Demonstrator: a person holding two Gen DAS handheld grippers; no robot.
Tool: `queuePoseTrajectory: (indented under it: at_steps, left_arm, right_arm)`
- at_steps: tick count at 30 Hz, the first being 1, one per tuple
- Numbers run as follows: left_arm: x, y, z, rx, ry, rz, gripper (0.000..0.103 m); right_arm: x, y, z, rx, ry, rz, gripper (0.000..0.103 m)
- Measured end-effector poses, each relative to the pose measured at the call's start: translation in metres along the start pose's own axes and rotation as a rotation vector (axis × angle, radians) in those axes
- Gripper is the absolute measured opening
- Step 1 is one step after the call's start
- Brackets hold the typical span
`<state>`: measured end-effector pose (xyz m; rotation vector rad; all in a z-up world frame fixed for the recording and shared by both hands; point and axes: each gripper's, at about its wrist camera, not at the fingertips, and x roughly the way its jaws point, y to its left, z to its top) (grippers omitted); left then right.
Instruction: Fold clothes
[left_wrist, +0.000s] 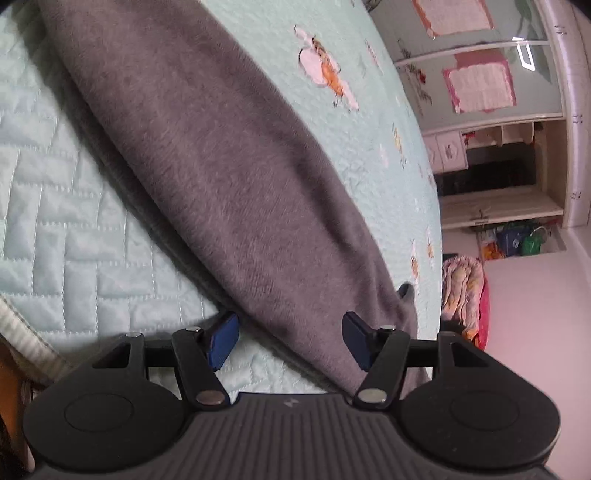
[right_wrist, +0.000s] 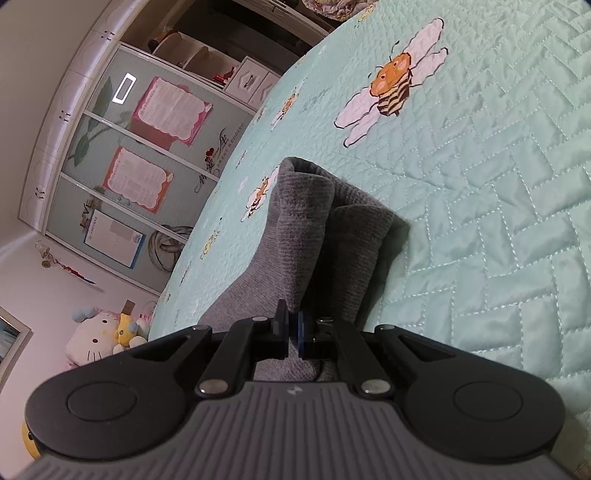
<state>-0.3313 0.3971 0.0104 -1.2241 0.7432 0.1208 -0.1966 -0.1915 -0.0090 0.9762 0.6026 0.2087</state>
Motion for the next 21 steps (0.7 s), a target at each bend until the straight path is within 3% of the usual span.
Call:
queuePoseTrajectory:
  at_steps: [8,21]
  left_arm:
    - [-0.001,-0.002,0.002,-0.026,0.038,-0.012,0.064]
    - [-0.004,-0.005,0.014,-0.063,-0.006,-0.046,0.065]
  right_arm:
    - [-0.001,-0.006,-0.001,0.019,0.012,-0.001,0.003]
    - [-0.002,-0.008,-0.005,0.016,0.021,-0.007,0.003]
